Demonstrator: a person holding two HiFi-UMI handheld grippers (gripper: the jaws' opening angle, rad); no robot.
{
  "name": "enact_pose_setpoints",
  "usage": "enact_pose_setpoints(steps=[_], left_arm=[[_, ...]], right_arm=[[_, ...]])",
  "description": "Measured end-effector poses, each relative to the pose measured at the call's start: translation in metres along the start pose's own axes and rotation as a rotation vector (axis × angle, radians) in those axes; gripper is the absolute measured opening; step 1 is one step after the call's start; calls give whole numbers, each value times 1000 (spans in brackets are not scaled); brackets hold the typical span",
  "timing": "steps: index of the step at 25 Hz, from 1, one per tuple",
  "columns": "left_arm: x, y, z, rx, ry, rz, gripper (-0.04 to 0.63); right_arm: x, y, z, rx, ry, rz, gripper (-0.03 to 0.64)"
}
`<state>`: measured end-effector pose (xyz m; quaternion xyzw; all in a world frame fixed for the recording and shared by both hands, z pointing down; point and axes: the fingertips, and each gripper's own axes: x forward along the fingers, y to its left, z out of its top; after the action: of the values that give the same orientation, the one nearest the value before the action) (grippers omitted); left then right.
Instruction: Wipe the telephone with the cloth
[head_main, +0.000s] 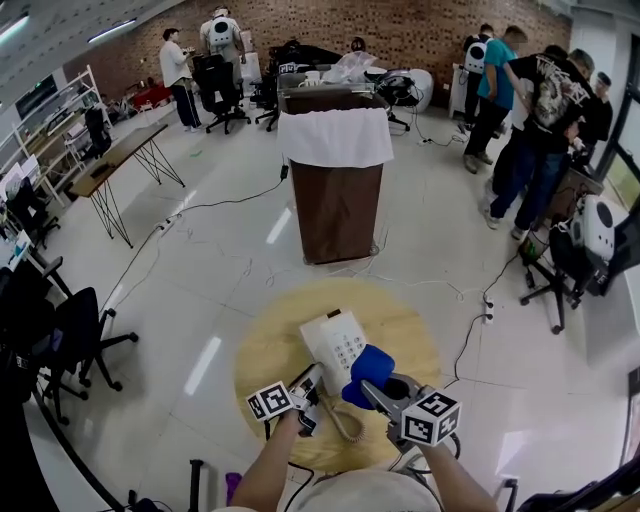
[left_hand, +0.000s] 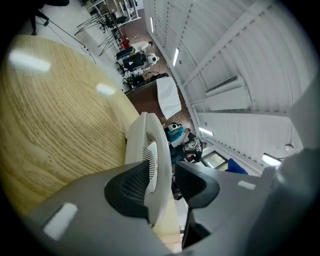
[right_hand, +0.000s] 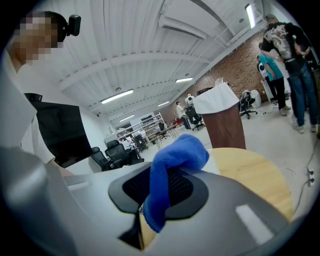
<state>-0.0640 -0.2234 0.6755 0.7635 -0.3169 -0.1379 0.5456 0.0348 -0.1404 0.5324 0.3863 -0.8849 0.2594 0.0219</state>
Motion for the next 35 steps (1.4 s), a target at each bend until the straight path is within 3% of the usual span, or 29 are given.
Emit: enact_pose_setpoints(steps=[4,10,19,24,29,35], left_arm=[[-15,-13,10,74,-30,7,145],[-42,-68,32,316,-101,7,104],[-83,-174,34,606,-220,-37,47],[-94,-217,21,792,-214,-22,2],[-102,-240,15,888,-233,-4,2],[-111,-255,17,957,-258,14,2]], right_arm=[[8,13,1,-33,4,25,63],[17,30,11,-135,-4,25,63],[11,66,43,-292,-79,19,63],[6,85,61,-389,-136,9,63],[2,98,66,-467,-148,2,63],[-1,100,65,-484,-153,-17,61]])
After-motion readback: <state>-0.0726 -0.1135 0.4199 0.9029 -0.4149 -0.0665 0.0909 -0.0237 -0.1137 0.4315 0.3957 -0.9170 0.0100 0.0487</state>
